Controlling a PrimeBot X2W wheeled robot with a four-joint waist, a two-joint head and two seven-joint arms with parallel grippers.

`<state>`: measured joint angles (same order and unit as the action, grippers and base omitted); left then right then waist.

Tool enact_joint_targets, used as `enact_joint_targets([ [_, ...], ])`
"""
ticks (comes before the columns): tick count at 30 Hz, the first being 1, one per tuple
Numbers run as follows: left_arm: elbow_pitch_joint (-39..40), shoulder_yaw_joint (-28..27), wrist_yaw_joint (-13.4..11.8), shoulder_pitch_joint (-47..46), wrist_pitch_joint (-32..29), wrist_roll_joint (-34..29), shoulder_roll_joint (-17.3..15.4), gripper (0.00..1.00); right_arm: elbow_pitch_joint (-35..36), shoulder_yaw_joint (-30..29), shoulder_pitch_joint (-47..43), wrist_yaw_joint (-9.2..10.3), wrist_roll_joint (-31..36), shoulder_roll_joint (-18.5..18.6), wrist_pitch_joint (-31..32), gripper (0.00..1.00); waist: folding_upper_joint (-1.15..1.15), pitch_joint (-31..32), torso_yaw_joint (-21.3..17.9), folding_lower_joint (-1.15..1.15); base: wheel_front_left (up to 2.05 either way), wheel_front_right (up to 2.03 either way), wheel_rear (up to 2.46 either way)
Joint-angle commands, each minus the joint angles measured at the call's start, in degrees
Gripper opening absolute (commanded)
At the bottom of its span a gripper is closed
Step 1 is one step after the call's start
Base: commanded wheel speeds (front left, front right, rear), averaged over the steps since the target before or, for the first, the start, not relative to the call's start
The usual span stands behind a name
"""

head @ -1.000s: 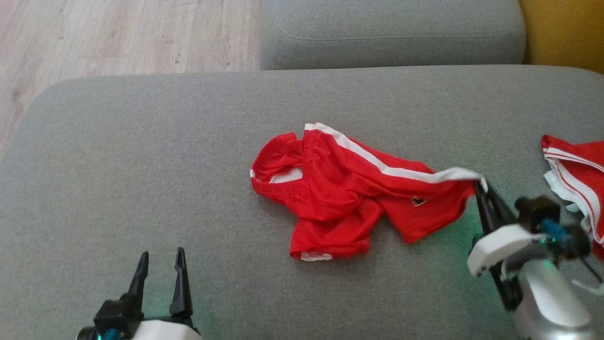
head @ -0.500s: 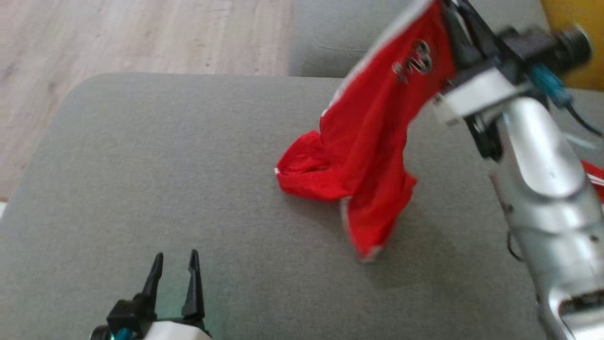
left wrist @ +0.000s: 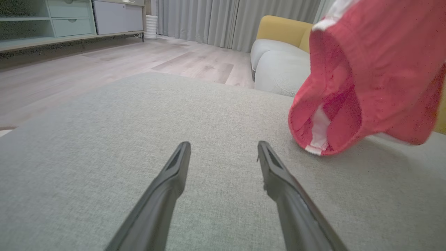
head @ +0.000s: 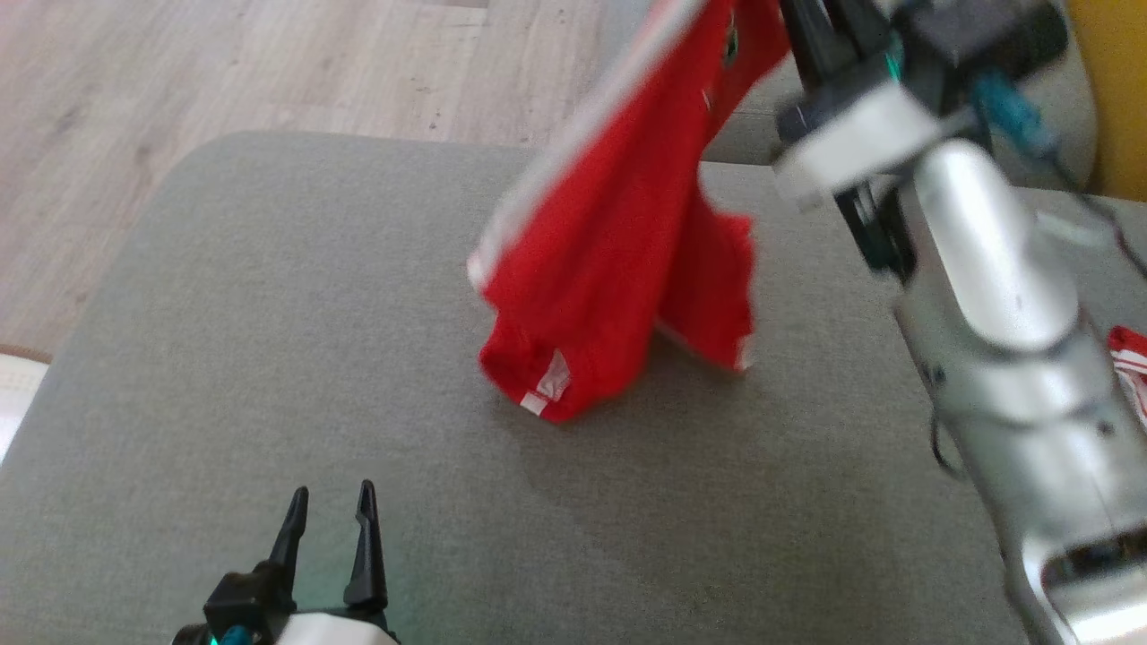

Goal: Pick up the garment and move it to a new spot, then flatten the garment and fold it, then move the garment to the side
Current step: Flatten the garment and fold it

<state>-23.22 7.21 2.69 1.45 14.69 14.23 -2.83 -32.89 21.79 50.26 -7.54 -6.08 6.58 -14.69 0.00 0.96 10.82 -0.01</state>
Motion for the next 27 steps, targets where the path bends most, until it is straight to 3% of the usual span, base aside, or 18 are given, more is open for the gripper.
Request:
enact_joint_targets([
  [1,1.6,-2.0,-0.2,-1.5,0.3,0.4,0.0,1.0,0.4,-0.3,-3.4,0.05,-0.7,0.8,-0.3,0.0,0.0,0.0,-0.8,0.01,0.0,0.0,0.0],
  [10,1.8,-1.8,-0.4,-1.7,0.3,0.5,0.0,1.0,-6.3,-5.1,-24.0,0.05,-0.7,6.8,-0.3,0.0,0.0,-0.3,-4.1,0.01,0.0,0.0,0.0],
  [11,1.8,-1.9,-0.3,-1.7,0.3,0.4,0.0,1.0,-7.3,-5.9,-25.5,0.05,-0.1,7.4,-0.3,0.13,0.0,-0.3,-4.5,0.01,0.0,0.0,0.0],
  [12,1.7,-2.0,-0.3,-1.8,0.3,0.2,0.0,1.0,-8.9,-6.8,-26.9,0.05,0.5,7.8,-0.3,0.76,0.0,-0.3,-4.9,0.01,0.0,0.0,0.0],
  [13,1.7,-2.1,-0.3,-1.8,0.3,0.1,0.0,1.0,-10.3,-7.7,-27.9,0.05,0.9,7.9,-0.3,1.0,0.0,-0.3,-5.2,0.01,0.0,0.0,0.0],
  [18,1.5,-2.9,-0.1,-1.9,0.3,-0.5,0.0,1.0,-11.8,-14.3,-29.9,0.05,3.3,7.2,-0.3,1.0,0.0,-0.1,-6.7,0.01,0.0,0.0,0.0],
  [27,2.2,-4.1,-0.6,-2.3,0.3,-2.2,0.0,1.0,-0.2,-21.0,-34.1,0.05,4.3,0.5,-0.3,1.0,0.0,0.3,-7.5,0.01,0.0,0.0,0.0],
])
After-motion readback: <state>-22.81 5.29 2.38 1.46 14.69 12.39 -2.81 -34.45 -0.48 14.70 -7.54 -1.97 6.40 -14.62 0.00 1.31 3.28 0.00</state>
